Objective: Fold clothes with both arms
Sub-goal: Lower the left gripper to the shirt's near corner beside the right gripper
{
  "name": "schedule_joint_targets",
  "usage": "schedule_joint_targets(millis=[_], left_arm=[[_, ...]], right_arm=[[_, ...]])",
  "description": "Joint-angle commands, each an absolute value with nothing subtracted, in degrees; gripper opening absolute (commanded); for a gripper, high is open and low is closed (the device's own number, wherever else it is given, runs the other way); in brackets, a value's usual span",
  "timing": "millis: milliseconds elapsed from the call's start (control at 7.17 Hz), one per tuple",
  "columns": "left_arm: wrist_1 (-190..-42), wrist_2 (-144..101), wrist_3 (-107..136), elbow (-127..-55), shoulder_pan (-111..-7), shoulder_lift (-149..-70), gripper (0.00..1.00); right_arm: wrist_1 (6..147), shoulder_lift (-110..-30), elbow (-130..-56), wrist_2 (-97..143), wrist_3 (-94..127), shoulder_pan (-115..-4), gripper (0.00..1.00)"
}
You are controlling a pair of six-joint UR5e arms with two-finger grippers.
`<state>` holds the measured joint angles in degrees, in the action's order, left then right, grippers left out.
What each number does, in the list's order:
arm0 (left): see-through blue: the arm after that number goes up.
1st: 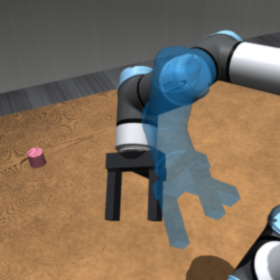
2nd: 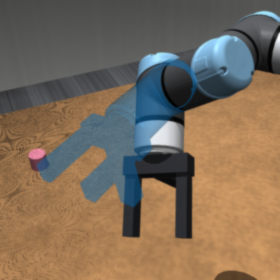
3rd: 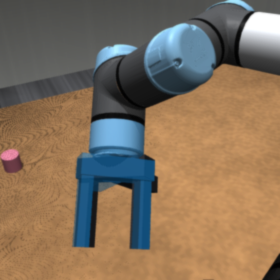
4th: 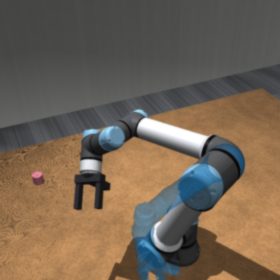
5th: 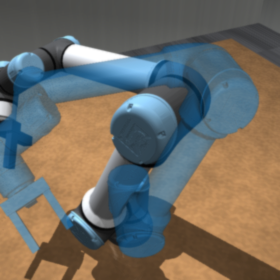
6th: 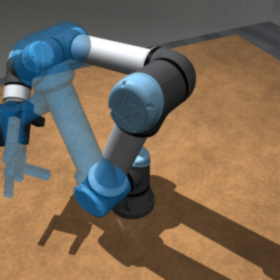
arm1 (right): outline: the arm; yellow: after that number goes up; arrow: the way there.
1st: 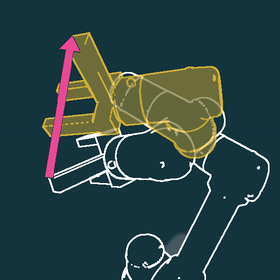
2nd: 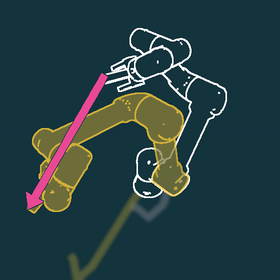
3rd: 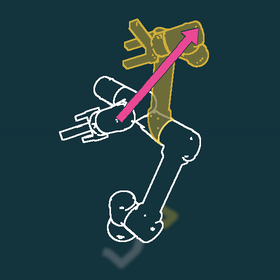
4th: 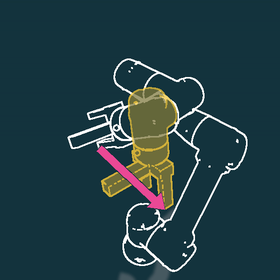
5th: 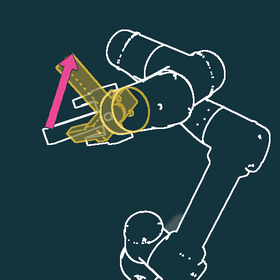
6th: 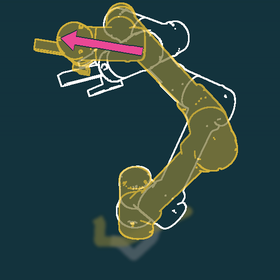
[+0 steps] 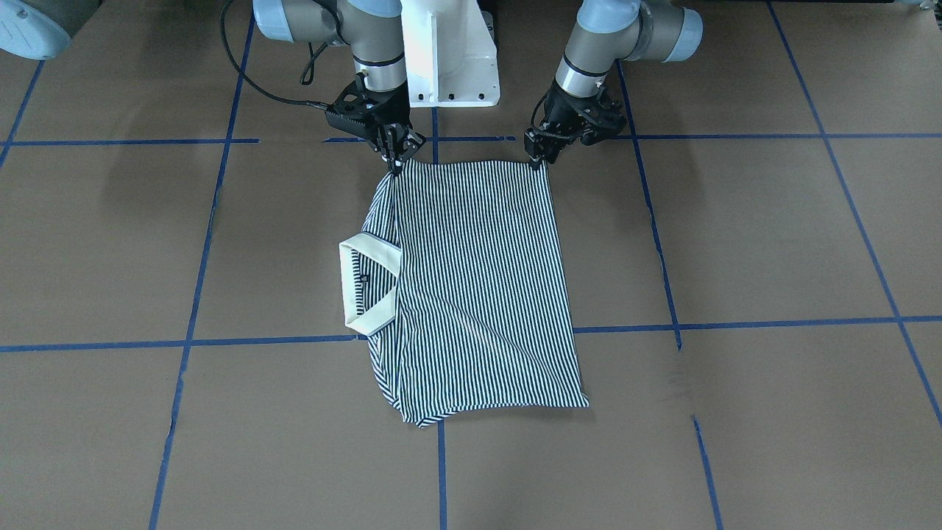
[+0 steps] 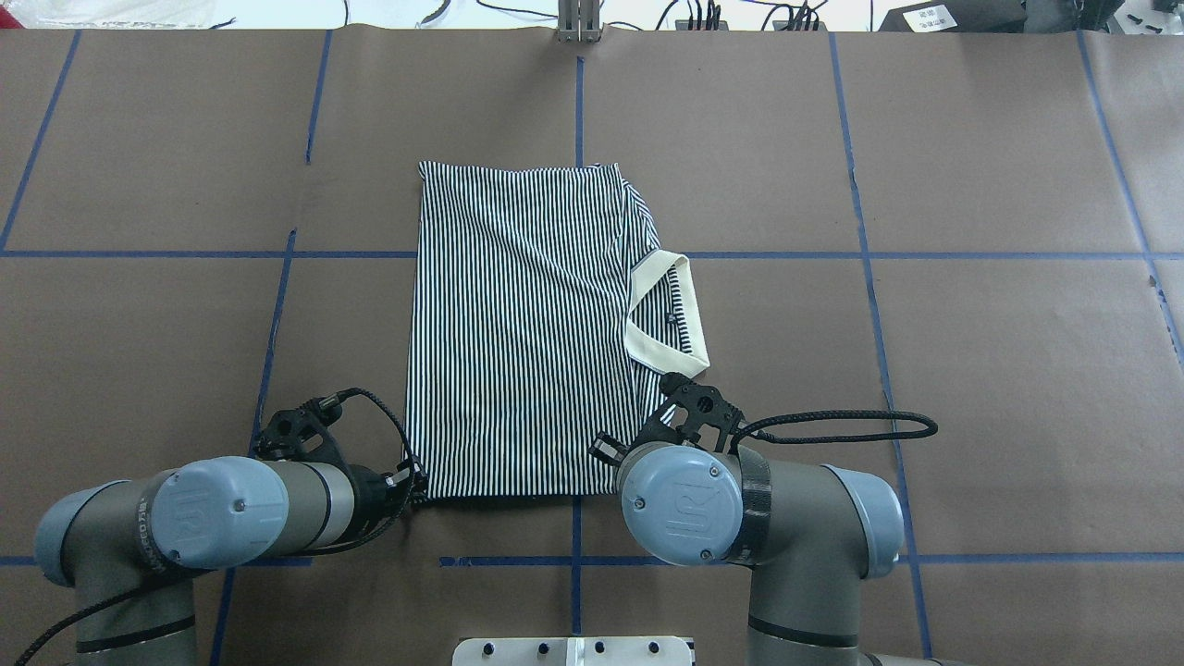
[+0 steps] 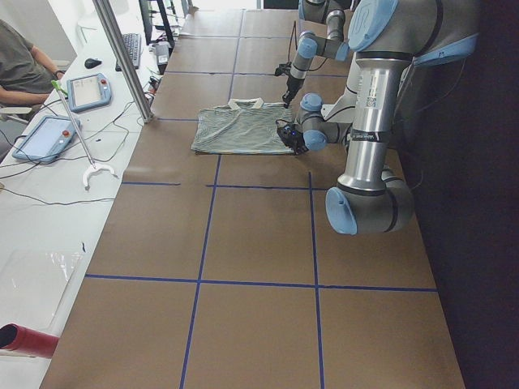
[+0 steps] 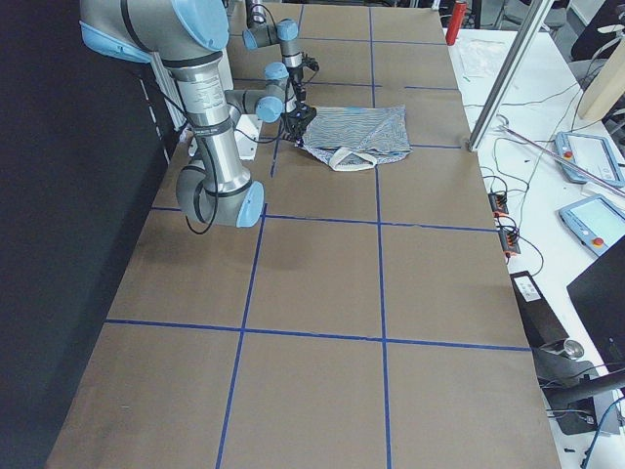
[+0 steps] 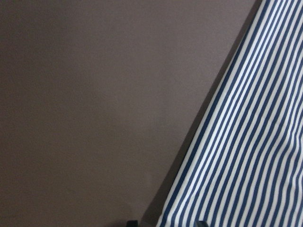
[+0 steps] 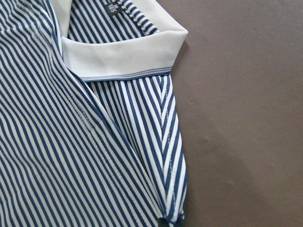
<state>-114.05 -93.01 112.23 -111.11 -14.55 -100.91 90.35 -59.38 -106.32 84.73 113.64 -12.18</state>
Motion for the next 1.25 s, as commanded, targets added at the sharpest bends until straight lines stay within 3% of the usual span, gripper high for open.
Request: schedule_joint_targets(millis=[0, 418, 836, 1115], left_arm=[[-114.0, -93.1, 112.2, -111.1, -14.6, -100.9, 0.00], [-113.2, -93.5, 112.0, -116.3, -14.5, -102.2, 0.00], [-100.2, -93.8, 115.6, -128.5, -13.0, -103.2, 0.00], [-92.8, -96.7, 114.9, -129.3, -14.0, -108.7, 0.00]], right_arm=[[90.4, -59.3, -106.3, 84.7, 113.6, -12.2, 0.00], [90.4, -61.0, -109.1, 84.6, 113.8, -12.3, 0.00], [101.4, -66.4, -126.6, 84.6, 120.7, -8.4, 0.00], [101.9, -65.7, -126.2, 84.6, 120.8, -11.5, 0.00]])
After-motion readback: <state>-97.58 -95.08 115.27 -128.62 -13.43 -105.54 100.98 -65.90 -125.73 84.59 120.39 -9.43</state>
